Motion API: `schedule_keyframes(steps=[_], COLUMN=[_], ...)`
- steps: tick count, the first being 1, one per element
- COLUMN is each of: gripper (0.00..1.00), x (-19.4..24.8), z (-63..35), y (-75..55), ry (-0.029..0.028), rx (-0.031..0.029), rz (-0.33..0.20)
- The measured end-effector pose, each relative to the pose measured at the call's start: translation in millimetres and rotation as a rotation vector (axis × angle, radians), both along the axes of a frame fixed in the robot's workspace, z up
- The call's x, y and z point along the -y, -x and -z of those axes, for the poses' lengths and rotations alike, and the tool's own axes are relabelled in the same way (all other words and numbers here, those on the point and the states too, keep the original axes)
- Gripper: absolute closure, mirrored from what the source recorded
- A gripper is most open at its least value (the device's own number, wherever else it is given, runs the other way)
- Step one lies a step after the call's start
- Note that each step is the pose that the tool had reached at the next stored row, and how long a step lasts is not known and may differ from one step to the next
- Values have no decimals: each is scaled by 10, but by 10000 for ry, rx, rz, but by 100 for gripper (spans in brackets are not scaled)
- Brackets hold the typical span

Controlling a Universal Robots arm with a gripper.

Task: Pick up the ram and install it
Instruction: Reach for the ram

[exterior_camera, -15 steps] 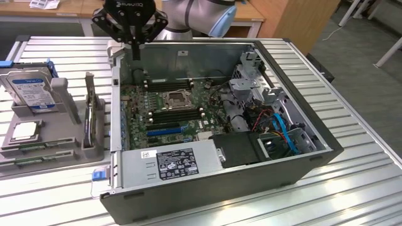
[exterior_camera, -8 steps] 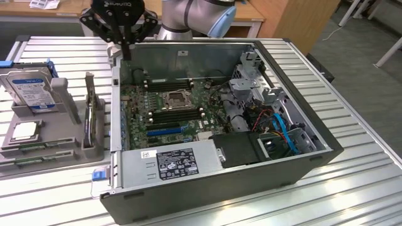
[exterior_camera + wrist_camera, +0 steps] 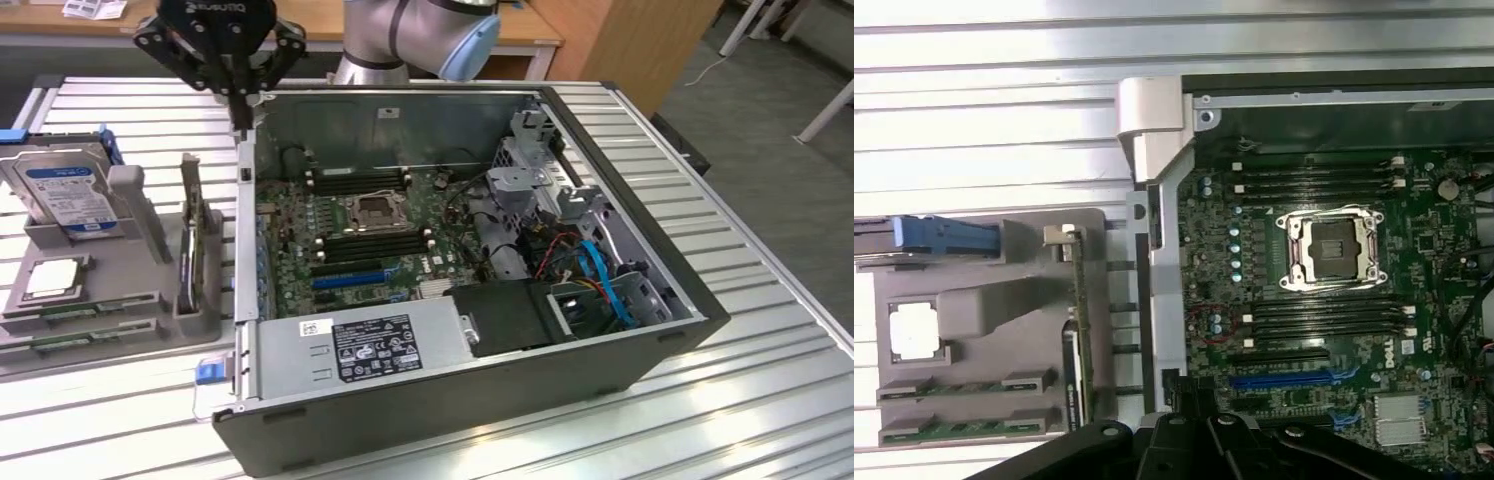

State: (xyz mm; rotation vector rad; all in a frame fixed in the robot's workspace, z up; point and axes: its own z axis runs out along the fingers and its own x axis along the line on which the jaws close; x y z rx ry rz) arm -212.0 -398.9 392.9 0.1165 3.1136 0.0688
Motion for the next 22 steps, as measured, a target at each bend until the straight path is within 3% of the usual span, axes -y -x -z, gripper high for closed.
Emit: schedule_keyframes(steps=[22], gripper=[90], x=[0], z=[4], y=[645], ry=[0], rx=[1], rz=[0])
